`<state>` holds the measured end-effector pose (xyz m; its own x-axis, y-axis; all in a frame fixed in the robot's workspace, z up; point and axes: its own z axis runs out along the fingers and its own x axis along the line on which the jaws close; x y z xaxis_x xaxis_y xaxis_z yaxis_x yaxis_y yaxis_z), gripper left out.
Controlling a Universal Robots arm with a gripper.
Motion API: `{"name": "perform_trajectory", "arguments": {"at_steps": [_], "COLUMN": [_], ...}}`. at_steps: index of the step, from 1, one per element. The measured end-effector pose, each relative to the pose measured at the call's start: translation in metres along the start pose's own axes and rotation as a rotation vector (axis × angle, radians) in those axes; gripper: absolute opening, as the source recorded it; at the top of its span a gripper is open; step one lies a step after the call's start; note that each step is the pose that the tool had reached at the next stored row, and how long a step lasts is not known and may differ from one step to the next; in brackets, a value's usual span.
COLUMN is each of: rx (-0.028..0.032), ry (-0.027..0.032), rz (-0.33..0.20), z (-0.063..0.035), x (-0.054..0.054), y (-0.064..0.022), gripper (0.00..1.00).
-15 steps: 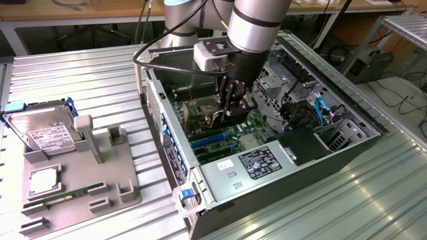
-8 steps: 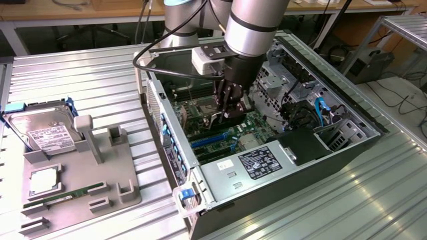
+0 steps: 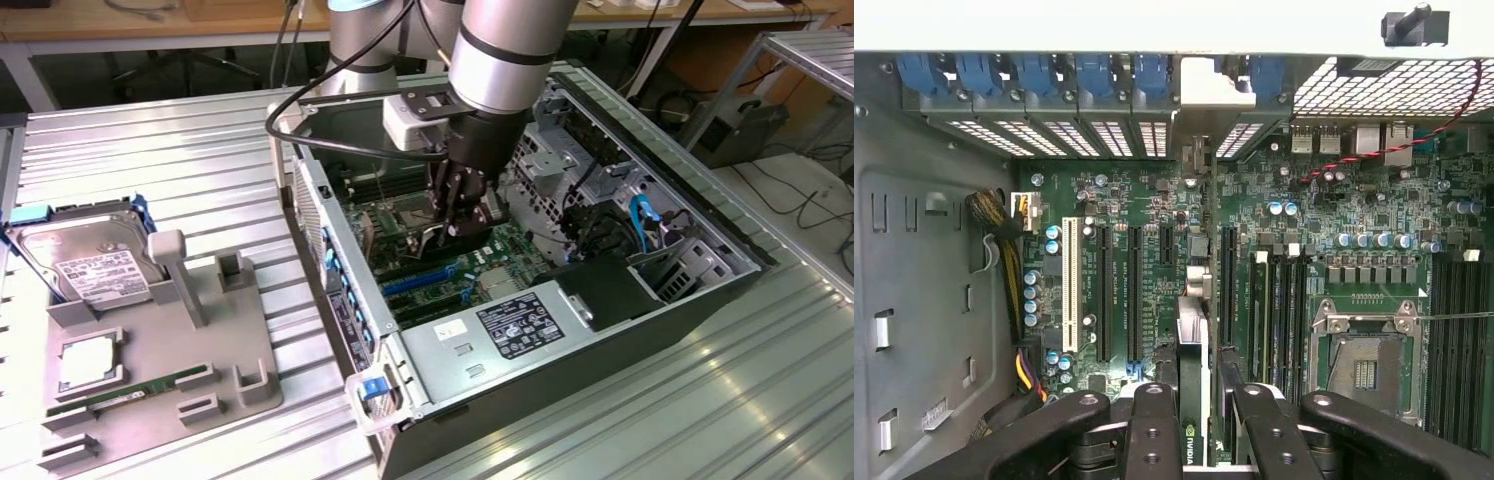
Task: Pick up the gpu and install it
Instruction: 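Insert the gpu into the slot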
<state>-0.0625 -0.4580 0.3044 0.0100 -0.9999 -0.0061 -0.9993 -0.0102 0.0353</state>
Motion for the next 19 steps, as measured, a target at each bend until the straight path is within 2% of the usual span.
{"name": "perform_trajectory", "arguments": {"at_steps": [12,13,15,18,19], "rx": [0.0028,0.0039,0.0106,0.0157,0.0169], "ry": [0.0003,0.0007,0.0027,0.003,0.003], "rz": [0.0,0.0,0.0,0.0,0.0], "z": [0.0027,0.0033,0.0059,0.0095,0.0135], "x": [0.0,0.0,0.0,0.0,0.0], "y": [0.0035,0.004,0.0056,0.0065,0.0067], "gripper": [0.26,0.26,0.26,0.26,0.26]}}
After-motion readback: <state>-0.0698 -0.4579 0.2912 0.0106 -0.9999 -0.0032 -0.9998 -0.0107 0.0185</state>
